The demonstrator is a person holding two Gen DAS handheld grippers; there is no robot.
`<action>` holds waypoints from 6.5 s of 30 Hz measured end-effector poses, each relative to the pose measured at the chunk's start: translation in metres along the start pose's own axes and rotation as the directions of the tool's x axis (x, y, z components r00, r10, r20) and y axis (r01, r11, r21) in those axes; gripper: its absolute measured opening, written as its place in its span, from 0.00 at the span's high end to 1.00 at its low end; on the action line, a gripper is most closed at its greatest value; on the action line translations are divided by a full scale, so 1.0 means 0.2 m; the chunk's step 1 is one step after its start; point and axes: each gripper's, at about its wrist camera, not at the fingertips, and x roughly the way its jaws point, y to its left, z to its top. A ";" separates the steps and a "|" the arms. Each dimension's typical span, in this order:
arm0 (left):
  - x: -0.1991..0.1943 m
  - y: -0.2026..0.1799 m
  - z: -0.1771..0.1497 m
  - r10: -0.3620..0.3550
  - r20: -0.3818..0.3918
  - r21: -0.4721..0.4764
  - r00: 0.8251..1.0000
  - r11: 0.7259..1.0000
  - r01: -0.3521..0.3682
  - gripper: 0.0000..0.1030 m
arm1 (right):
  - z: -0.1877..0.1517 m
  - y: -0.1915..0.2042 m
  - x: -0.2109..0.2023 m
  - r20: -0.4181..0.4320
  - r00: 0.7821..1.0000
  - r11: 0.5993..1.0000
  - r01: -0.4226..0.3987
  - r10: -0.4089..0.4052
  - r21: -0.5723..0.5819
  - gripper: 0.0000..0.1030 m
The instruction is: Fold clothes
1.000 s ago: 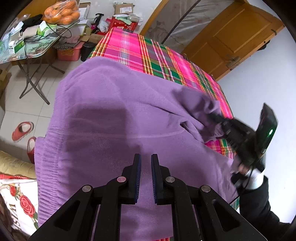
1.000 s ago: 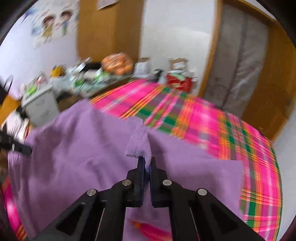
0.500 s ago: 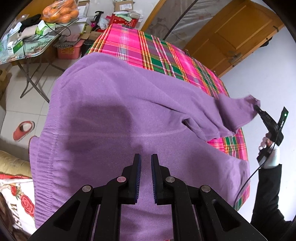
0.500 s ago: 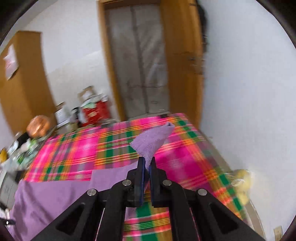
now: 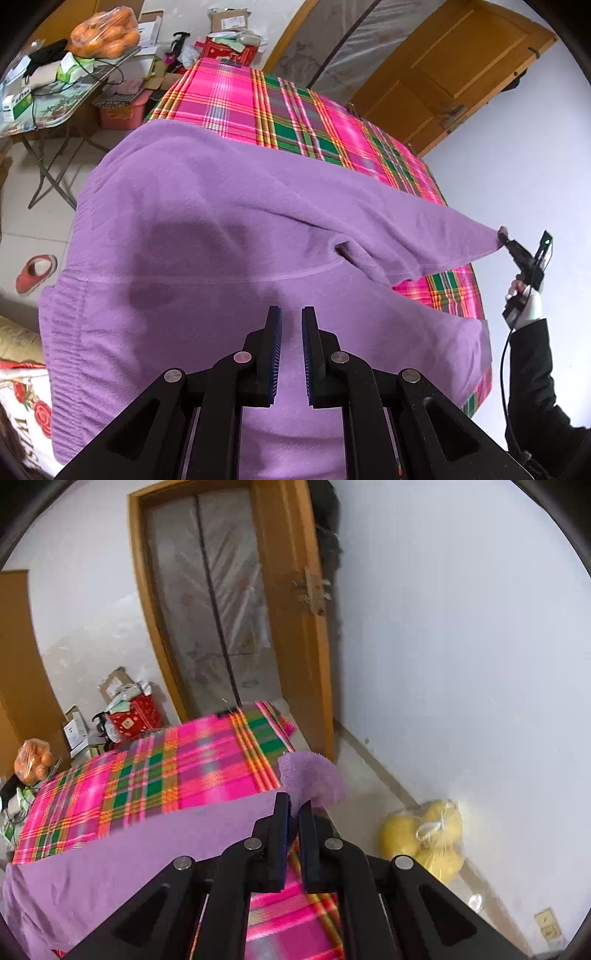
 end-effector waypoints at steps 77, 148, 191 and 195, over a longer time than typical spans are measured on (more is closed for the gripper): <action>-0.11 0.96 0.49 0.071 0.221 -0.276 0.973 0.961 -0.008 0.49 | -0.51 1.51 -0.01 -0.406 0.817 0.623 -0.575 0.409 -0.530 0.53; 0.12 0.93 0.67 0.100 0.156 -0.097 0.983 0.992 -0.085 0.68 | -0.40 1.69 0.08 -0.358 0.842 0.615 -0.539 0.403 -0.575 0.78; 0.03 0.12 -0.28 0.321 -0.139 0.448 0.937 0.864 -0.230 0.66 | -0.79 0.98 -0.22 -0.461 0.777 0.782 -0.574 0.428 -0.242 0.75; 0.00 0.06 -0.24 0.310 -0.092 0.433 0.946 0.868 -0.242 0.66 | -0.67 0.70 -0.11 -0.386 0.798 0.870 -0.492 0.463 0.027 0.71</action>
